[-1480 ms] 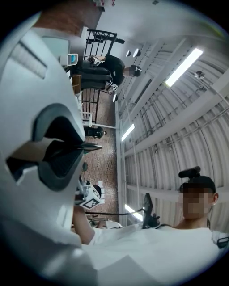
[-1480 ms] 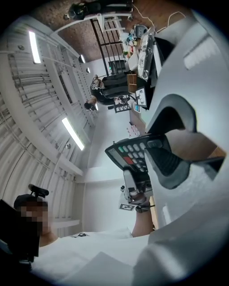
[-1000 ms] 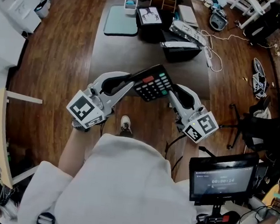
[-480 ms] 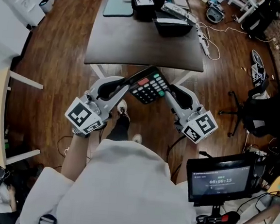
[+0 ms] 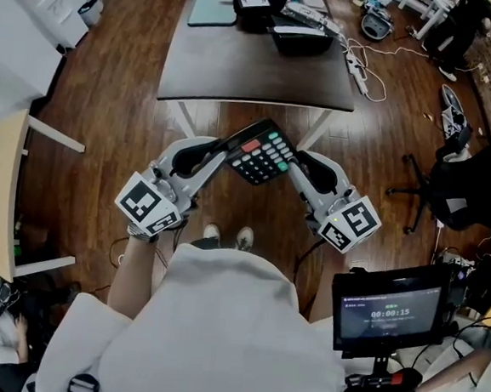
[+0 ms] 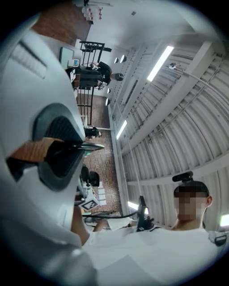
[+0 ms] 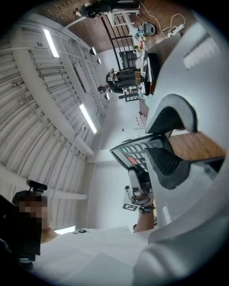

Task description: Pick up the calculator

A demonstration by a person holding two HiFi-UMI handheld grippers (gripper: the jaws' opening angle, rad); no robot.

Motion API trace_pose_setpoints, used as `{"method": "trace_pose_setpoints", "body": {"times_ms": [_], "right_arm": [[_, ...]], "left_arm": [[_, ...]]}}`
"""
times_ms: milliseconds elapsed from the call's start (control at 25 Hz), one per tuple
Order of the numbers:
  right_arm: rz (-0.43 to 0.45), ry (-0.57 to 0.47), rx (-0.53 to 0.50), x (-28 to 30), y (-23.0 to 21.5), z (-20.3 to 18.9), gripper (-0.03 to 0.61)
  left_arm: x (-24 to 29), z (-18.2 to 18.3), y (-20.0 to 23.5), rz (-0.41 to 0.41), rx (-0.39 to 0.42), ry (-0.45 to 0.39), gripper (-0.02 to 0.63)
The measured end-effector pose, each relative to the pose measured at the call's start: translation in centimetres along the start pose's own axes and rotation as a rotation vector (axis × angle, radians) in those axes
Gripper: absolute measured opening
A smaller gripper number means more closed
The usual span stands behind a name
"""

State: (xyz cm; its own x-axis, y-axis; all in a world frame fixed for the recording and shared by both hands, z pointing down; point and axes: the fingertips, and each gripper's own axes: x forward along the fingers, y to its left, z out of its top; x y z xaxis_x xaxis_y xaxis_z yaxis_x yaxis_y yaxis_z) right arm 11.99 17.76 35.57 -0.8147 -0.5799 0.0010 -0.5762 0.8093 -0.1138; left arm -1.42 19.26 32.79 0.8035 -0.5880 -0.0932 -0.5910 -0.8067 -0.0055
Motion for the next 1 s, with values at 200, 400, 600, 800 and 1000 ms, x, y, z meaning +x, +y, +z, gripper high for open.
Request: {"method": "trace_pose_setpoints", "body": {"times_ms": [200,400,600,800,1000], "right_arm": [[-0.009,-0.016,-0.010,0.9,0.7,0.8,0.103],[-0.008,-0.001,-0.002,2.2,2.0,0.1,0.103],[-0.019,0.000,0.007,3.0,1.6,0.4,0.101],[-0.025,0.012,-0.012,5.2,0.1,0.7,0.101],[-0.034,0.015,-0.021,5.6,0.1,0.9,0.100]], "left_arm": [[-0.8,0.9,0.6,-0.006,0.021,-0.006,0.060],[-2.3,0.9,1.6,-0.007,0.015,0.003,0.061],[-2.1,1.1,2.4,-0.022,0.021,-0.004,0.060],[-1.4,0.9,5.1,-0.031,0.013,-0.010,0.060],[-1.4,1.1,5.5,-0.033,0.016,-0.015,0.060]]}}
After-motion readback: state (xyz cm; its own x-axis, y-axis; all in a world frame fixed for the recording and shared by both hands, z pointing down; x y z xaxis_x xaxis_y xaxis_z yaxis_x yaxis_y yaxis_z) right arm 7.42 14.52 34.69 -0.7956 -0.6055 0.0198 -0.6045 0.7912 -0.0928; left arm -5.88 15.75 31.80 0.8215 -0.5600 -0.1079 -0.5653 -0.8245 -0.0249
